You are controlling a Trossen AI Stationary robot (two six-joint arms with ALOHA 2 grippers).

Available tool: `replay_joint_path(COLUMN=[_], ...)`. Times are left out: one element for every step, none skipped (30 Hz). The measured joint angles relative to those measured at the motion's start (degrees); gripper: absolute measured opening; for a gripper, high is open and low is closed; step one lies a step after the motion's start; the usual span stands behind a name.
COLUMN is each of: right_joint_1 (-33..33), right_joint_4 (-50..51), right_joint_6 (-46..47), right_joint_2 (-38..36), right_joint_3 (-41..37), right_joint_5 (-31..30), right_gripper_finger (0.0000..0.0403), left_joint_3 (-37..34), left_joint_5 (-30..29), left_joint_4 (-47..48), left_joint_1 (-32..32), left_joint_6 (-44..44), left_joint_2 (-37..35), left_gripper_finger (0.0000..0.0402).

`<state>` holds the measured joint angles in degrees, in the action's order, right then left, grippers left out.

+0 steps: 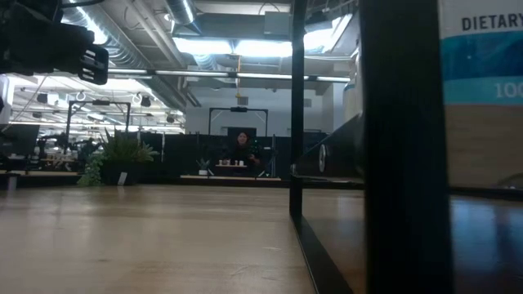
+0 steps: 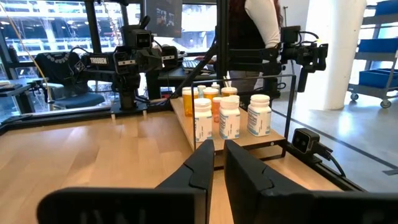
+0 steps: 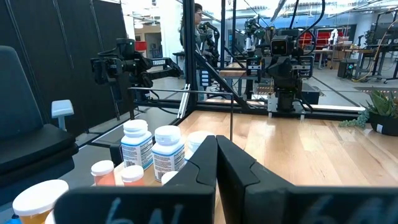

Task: Pick and place medicine bottles onto shelf by color
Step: Return to Home Position

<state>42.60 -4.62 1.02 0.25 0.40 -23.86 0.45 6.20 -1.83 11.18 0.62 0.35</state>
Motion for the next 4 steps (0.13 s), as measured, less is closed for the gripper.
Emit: replay_joint_path(right_joint_1=[-0.01, -0.01, 0.01, -0.01], right_joint_4=[0.0, 0.0, 0.0, 0.0], right_joint_6=[0.0, 0.0, 0.0, 0.0], right_joint_2=[0.0, 0.01, 0.0, 0.0], right_joint_3=[0.0, 0.0, 0.0, 0.0], right_joint_5=[0.0, -0.01, 0.0, 0.0], right_gripper_finger=[0.0006, 0.0006, 0.0006, 0.0006], left_joint_3=[0.0, 0.0, 0.0, 0.0], left_joint_5=[-0.01, -0.01, 0.0, -0.01], left_joint_4=[-0.01, 0.0, -0.01, -0.01], left_joint_1=[0.0, 0.0, 0.0, 0.0], left_joint_6=[0.01, 0.0, 0.0, 0.0], left_joint_2=[0.01, 0.01, 0.01, 0.01], left_gripper_finger=[0.0031, 0.003, 0.0028, 0.0026])
